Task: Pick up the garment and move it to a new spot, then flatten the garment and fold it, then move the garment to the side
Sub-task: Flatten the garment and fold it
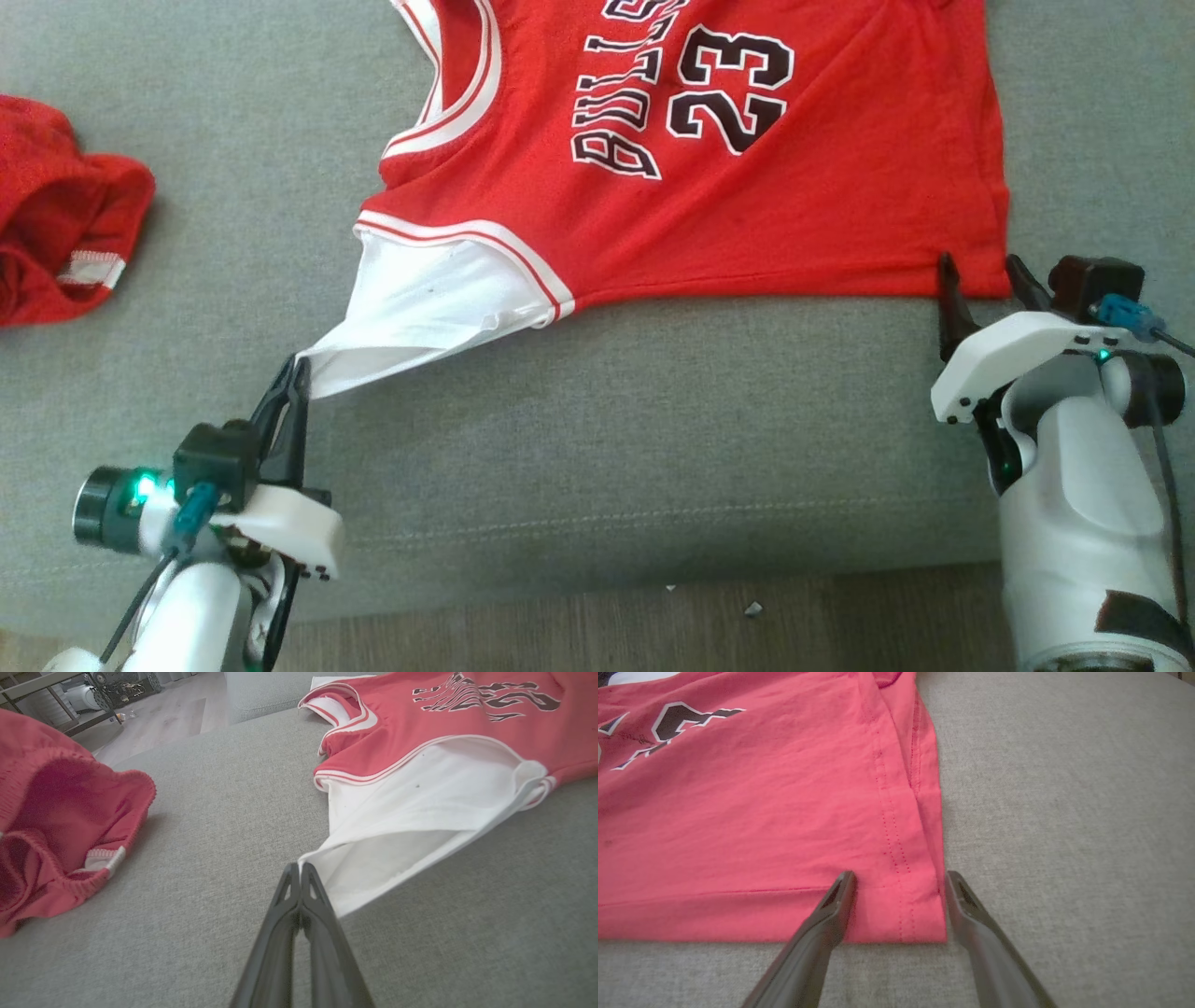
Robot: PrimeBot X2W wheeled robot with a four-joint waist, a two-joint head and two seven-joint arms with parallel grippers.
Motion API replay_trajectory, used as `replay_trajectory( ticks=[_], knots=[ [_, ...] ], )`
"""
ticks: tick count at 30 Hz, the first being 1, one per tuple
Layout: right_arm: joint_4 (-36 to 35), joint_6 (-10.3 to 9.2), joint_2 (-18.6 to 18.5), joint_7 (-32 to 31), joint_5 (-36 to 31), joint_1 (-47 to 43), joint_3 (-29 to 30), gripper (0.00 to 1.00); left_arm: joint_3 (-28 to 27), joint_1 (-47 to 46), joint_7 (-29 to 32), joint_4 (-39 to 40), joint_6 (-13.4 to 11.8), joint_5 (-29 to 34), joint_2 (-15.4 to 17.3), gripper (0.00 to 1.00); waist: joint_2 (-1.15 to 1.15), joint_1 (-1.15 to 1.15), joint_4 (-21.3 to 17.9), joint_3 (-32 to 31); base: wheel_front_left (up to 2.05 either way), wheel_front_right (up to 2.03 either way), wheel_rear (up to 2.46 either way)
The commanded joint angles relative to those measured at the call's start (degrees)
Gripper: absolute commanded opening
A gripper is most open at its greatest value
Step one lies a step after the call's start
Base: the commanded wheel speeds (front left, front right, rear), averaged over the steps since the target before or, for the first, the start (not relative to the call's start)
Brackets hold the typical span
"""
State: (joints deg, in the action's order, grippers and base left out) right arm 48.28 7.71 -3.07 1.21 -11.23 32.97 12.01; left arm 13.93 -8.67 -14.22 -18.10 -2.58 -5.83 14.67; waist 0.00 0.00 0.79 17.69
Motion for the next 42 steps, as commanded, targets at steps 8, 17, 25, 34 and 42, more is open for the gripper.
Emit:
replay_trajectory(
  ticks=[8,17,25,34,42],
  knots=[
    [0.4,-0.22,0.2,2.0,0.5,1.4,-2.1,0.91,-2.2,-2.3,-0.7,0.6,-0.7,-0.8,2.5,0.00,0.00,0.00,0.3,-0.2,0.00,0.00,0.00],
    [0.7,-0.22,0.2,3.7,1.8,2.4,-3.2,0.37,-2.0,-1.9,-0.7,0.4,-1.3,-1.0,2.7,0.00,0.00,0.00,0.0,-0.8,0.00,0.00,0.00],
    [-0.3,-0.22,0.2,4.5,2.2,2.6,-4.0,0.00,-1.9,-1.2,-0.7,0.5,-1.8,-1.6,2.8,0.00,0.00,0.00,-0.6,-1.9,0.00,0.00,0.00],
    [-0.3,-0.22,0.2,3.1,3.2,1.6,-3.0,0.88,-1.9,-0.7,-0.4,1.4,-2.4,-2.3,3.1,0.00,0.00,0.00,-0.7,-2.0,0.00,0.00,0.00],
    [0.3,-0.22,0.2,1.8,0.5,2.2,-0.3,1.00,-1.5,-0.6,0.2,2.5,-2.8,-2.3,3.6,0.00,0.00,0.00,-0.2,-1.4,0.00,0.00,0.00]
  ],
)
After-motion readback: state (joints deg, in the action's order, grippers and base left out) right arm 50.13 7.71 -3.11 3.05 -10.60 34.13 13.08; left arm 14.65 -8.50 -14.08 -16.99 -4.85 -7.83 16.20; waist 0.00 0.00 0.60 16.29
